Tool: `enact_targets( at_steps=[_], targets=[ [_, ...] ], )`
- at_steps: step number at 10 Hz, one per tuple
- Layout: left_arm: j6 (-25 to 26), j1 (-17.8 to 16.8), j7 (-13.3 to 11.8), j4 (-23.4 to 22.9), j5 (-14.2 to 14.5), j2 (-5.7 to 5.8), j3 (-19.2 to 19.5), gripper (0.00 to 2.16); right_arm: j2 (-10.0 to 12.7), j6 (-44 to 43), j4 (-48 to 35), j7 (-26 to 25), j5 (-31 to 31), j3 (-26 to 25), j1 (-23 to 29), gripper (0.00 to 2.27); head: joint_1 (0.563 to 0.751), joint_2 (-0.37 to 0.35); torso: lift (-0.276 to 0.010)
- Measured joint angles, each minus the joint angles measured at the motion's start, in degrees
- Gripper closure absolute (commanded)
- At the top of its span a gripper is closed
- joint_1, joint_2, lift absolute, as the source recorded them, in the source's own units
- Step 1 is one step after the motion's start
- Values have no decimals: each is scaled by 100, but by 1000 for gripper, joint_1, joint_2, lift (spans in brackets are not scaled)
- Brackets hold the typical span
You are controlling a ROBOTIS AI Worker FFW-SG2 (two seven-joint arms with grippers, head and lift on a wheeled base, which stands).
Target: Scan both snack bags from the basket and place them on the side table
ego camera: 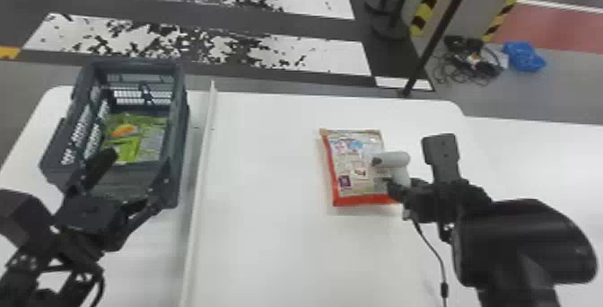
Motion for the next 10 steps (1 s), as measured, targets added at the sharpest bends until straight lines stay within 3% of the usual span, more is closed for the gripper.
enact_targets(
  at_steps=[4, 10],
  targets=[
    [-15, 3, 0, 9, 11, 0, 14, 100, 10, 0, -6, -26, 0, -71, 0, 2260, 695, -166, -75],
    [-16, 22, -9, 1, 26, 18, 19, 100, -148, -625, 654, -99, -102, -964, -9, 2260, 695, -276, -75]
  ],
)
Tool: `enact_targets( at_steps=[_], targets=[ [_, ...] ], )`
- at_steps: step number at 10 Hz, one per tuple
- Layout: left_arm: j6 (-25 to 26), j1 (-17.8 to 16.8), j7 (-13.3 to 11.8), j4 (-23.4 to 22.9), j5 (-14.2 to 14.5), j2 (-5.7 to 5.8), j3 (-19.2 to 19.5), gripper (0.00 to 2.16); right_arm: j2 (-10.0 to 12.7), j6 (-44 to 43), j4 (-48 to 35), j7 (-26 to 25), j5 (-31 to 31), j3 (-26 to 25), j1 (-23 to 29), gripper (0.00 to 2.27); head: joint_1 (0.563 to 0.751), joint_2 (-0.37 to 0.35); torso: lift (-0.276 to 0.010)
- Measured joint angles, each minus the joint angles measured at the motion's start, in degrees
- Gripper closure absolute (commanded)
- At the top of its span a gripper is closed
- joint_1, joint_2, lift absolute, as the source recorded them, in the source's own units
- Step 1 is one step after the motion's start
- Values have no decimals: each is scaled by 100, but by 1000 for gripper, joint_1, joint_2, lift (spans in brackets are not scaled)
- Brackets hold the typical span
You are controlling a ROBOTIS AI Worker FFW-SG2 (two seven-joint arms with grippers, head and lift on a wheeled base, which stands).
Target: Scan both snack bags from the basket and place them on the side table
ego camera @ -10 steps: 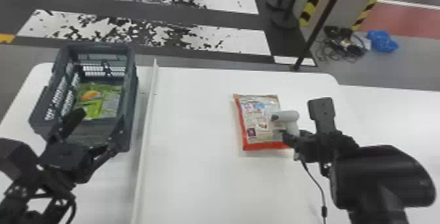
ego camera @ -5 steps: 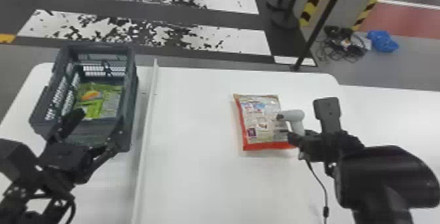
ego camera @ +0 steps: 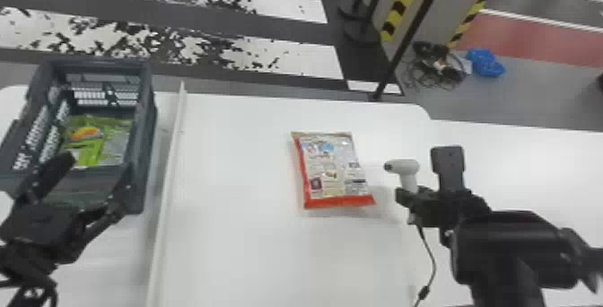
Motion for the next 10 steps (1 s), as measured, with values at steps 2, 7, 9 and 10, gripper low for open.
enact_targets(
  at_steps=[2, 7, 9, 10],
  targets=[
    [0, 0, 0, 0, 0, -3, 1, 100, -56, -241, 376, -62, -2, -62, -51, 2260, 695, -299, -75],
    [1, 0, 0, 10, 0, -2, -17, 100, -66, -494, 764, -146, -2, -65, -85, 1744, 695, -311, -75],
    [0, 0, 0, 9, 0, 0, -17, 100, -54, -590, 775, -152, -62, -74, -60, 63, 695, -308, -75],
    [0, 0, -6, 9, 0, 0, -16, 100, -54, -606, 762, -205, -83, -90, -54, 43, 695, -308, -75]
  ],
)
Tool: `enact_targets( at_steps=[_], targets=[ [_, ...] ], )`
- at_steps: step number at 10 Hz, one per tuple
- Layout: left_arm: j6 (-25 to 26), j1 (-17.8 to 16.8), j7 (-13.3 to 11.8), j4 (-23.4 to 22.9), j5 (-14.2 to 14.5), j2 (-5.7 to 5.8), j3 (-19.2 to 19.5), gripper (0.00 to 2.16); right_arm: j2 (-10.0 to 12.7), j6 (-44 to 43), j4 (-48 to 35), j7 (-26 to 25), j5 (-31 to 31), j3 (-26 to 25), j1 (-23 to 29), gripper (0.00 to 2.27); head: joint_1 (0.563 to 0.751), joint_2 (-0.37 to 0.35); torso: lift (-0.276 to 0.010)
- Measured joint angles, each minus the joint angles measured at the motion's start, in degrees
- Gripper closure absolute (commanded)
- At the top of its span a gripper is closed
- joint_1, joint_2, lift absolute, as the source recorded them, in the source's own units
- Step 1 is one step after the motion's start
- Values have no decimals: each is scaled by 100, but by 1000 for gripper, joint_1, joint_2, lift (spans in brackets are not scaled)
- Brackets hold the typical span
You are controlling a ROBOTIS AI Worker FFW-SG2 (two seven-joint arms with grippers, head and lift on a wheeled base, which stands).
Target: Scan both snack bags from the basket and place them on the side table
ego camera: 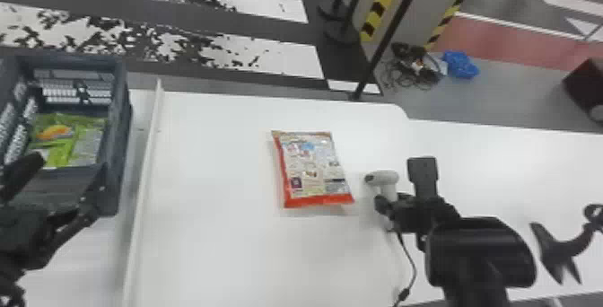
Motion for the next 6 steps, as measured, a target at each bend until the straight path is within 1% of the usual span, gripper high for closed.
enact_targets(
  at_steps=[2, 4, 6],
  targets=[
    [0, 0, -3, 7, 0, 0, 0, 100, 15, 28, -179, -141, -60, -52, 76, 53, 695, -316, -75],
    [0, 0, -3, 17, 0, -8, 0, 100, 52, 109, -746, -187, -367, -168, 327, 63, 695, -313, -75],
    [0, 0, -3, 32, -7, -30, 0, 100, 61, 357, -1275, 58, -796, -193, 491, 83, 695, -281, -75]
  ],
)
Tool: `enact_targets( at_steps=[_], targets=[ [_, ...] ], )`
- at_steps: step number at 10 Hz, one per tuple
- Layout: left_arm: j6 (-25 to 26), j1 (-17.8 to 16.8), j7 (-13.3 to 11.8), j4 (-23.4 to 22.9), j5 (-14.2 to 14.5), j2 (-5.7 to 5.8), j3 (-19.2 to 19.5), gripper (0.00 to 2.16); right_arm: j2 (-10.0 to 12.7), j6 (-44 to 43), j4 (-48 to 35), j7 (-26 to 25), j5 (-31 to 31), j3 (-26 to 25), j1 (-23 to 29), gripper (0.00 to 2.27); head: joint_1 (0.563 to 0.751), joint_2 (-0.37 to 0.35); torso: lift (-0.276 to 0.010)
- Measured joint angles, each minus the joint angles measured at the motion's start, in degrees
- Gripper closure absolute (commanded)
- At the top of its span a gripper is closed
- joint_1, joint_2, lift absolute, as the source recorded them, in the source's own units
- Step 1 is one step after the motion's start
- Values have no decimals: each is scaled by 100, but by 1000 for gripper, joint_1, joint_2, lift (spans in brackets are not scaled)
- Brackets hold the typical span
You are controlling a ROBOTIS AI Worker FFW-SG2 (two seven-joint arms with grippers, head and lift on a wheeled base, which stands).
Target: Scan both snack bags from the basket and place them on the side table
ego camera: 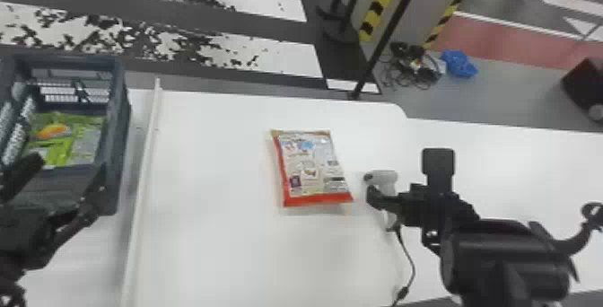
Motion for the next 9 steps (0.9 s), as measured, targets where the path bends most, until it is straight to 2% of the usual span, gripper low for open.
enact_targets(
  at_steps=[3, 5, 8, 9],
  targets=[
    [0, 4, 0, 1, -2, 2, 0, 100, 0, 241, -38, 381, -511, 154, -147, 90, 695, -217, -75],
    [0, 6, -2, -6, -2, 10, -5, 100, 0, 356, 240, 463, -498, 345, -389, 93, 695, -189, -75],
    [5, 3, 0, -7, -5, 29, -9, 100, -19, 427, 1106, 678, -418, 559, -908, 90, 695, -169, -75],
    [14, 4, 0, -7, -9, 32, -9, 100, -35, 463, 1359, 821, -415, 580, -1067, 346, 695, -164, -75]
  ],
)
